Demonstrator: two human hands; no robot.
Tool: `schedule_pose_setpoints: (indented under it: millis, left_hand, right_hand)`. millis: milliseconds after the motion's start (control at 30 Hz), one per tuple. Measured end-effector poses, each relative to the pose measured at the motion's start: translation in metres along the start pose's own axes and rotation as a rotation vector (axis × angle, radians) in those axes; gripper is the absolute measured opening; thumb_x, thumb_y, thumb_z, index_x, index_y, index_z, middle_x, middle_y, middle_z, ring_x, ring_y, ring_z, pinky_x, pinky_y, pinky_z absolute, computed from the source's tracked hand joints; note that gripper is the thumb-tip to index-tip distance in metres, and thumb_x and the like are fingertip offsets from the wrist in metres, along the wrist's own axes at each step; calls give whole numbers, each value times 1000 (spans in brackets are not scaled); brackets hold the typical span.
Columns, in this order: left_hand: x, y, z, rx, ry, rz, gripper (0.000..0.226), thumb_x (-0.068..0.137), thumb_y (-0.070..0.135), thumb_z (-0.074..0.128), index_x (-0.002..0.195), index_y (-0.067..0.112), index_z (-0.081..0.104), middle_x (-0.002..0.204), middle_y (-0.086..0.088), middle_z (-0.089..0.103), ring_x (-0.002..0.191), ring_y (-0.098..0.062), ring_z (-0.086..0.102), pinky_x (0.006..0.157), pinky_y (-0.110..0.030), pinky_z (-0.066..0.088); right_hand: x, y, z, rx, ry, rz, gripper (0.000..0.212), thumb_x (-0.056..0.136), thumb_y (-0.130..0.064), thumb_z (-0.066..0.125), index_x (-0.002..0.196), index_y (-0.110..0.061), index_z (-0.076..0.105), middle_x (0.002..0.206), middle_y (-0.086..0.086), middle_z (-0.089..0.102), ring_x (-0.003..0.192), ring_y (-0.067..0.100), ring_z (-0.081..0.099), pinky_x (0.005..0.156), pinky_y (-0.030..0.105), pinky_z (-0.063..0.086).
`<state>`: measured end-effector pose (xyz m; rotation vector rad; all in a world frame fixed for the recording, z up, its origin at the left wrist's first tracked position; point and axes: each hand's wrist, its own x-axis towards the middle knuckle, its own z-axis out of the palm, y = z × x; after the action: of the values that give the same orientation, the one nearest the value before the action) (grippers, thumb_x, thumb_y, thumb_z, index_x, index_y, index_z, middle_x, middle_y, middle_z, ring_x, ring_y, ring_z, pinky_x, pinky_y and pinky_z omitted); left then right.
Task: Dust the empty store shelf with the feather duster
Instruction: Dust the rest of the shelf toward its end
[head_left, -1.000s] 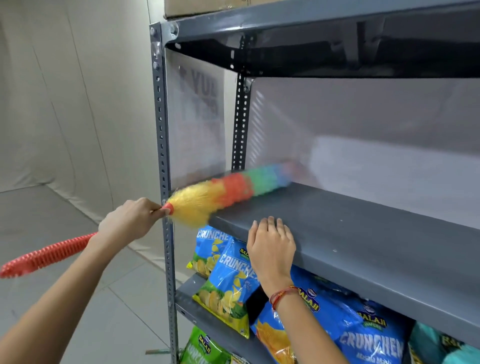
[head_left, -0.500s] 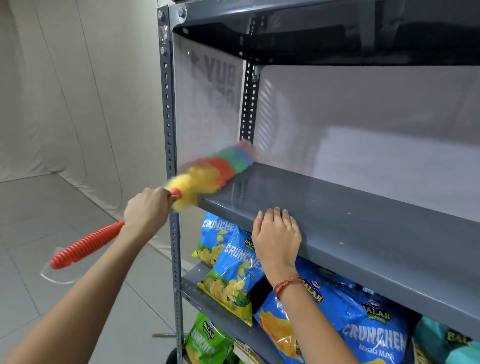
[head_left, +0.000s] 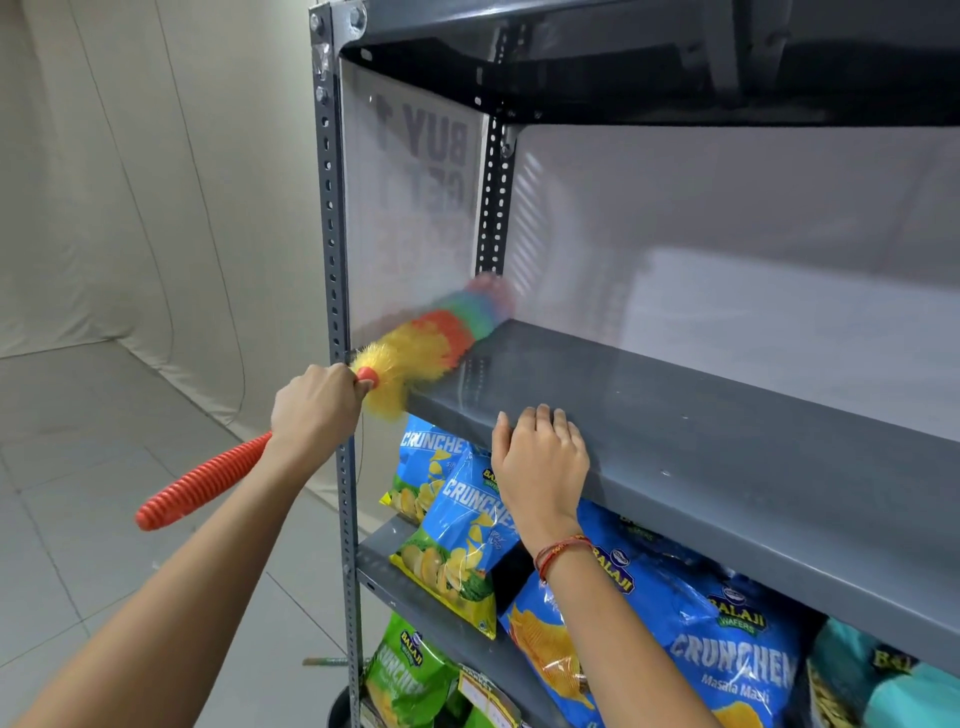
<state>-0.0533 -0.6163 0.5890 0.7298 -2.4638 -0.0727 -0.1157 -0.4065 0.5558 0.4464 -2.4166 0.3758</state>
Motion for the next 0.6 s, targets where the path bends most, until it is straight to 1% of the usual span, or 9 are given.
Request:
schedule_pose_setpoints:
  millis: [67, 133, 167, 233, 300, 400, 500, 567, 600]
  left_hand:
    - [0, -1, -7, -70, -52, 27, 49, 93, 55, 38, 96, 16, 68, 72, -9, 62, 64, -31, 59, 57, -32, 48]
    - [1, -7, -16, -188, -246, 25, 47, 90, 57, 41, 102, 22, 71, 63, -6, 59, 58, -24, 58, 56, -31, 49]
    - [4, -12, -20, -236, -363, 15, 48, 89, 58, 43, 105, 22, 71, 59, -4, 57, 52, -20, 54, 51, -27, 48]
    - [15, -25, -27, -275, -520, -19, 51, 87, 58, 45, 107, 20, 71, 54, -1, 53, 40, -14, 42, 38, -20, 38]
    - [29, -41, -34, -283, -573, -62, 50, 86, 57, 47, 110, 19, 70, 53, 0, 48, 38, -14, 34, 35, -18, 30]
    - [49, -51, -42, -131, -497, -140, 52, 88, 54, 48, 113, 13, 68, 60, -5, 53, 46, -18, 42, 43, -22, 35]
    - [44, -32, -30, 105, -222, -142, 52, 90, 51, 46, 105, 6, 67, 74, -10, 59, 64, -25, 59, 55, -30, 47]
    - [28, -8, -15, 121, -98, -79, 49, 93, 46, 45, 99, 2, 66, 75, -9, 58, 65, -26, 60, 56, -33, 50]
    - [19, 2, -8, 86, -94, -47, 48, 94, 44, 44, 97, 1, 65, 76, -11, 60, 66, -27, 61, 59, -34, 52]
  right_hand:
    - [0, 0, 0, 5, -9, -5, 45, 92, -36, 53, 100, 5, 69, 106, 21, 72, 105, 34, 66, 92, 41, 53]
    - [1, 1, 0, 17, -32, -9, 51, 92, -41, 51, 104, 6, 67, 110, 22, 70, 109, 35, 64, 94, 41, 52]
    - [1, 1, 0, 21, -43, -12, 55, 92, -44, 50, 106, 7, 66, 112, 23, 69, 111, 35, 62, 96, 42, 51]
    - [0, 2, 0, 22, -57, -18, 59, 91, -48, 49, 109, 7, 65, 114, 23, 68, 113, 35, 61, 97, 42, 50]
    - [-1, 2, -1, 13, -58, -20, 60, 90, -49, 51, 107, 7, 65, 111, 22, 69, 111, 34, 63, 96, 41, 52]
    - [0, 0, -3, -8, -45, -4, 57, 87, -49, 56, 102, 5, 68, 106, 20, 72, 106, 33, 66, 91, 40, 55]
    - [0, 0, -5, -17, -40, -1, 56, 86, -49, 57, 100, 4, 69, 104, 19, 73, 104, 32, 67, 90, 39, 55]
    - [0, 1, -6, -19, -41, 1, 55, 86, -48, 58, 100, 4, 70, 104, 19, 73, 103, 32, 67, 90, 39, 56]
    - [-1, 1, -6, -17, -44, 0, 56, 86, -48, 58, 99, 4, 70, 103, 19, 73, 103, 32, 67, 89, 39, 56]
